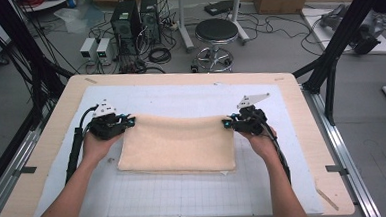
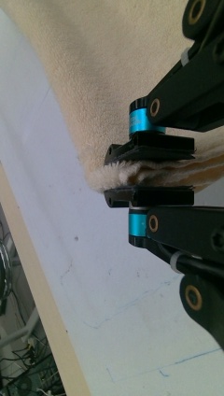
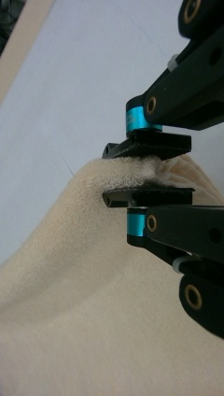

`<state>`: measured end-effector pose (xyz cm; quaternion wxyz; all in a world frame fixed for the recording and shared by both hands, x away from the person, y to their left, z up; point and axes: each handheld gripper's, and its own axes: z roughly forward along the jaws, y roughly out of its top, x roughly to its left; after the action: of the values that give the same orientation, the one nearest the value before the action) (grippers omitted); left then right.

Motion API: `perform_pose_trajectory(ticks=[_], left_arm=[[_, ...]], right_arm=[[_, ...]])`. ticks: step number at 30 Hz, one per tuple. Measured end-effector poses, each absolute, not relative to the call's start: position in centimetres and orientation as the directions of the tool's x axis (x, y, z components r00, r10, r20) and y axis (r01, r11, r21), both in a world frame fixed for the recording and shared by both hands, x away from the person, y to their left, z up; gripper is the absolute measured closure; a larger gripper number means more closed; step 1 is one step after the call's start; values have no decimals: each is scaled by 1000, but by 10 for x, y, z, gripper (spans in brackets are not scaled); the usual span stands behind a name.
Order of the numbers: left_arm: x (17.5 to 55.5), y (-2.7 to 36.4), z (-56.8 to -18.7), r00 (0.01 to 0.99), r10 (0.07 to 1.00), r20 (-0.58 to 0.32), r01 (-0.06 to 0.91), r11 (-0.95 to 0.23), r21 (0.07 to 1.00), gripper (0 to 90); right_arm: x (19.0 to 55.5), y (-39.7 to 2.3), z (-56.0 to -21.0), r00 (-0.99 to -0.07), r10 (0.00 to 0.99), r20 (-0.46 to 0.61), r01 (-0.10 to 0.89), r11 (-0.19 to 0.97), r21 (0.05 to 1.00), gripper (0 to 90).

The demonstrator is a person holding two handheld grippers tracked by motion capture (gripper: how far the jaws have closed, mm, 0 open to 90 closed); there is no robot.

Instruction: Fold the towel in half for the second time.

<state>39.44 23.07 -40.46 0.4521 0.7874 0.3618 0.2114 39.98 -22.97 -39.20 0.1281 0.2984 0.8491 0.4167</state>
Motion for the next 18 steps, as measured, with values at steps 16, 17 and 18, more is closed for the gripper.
perform_pose_trajectory(ticks=[16,17,18], left_arm=[[422,218,-428,580,815,-13,433,-295,852,780],[423,217,-428,578,816,-13,433,-294,852,780],[423,217,-429,581,814,-14,436,-297,850,780]], right_arm=[[429,-228,-414,-719,694,37,449,424,786,778],[430,-228,-416,-716,697,40,455,423,784,778],[431,-228,-418,-713,700,44,460,419,783,776]])
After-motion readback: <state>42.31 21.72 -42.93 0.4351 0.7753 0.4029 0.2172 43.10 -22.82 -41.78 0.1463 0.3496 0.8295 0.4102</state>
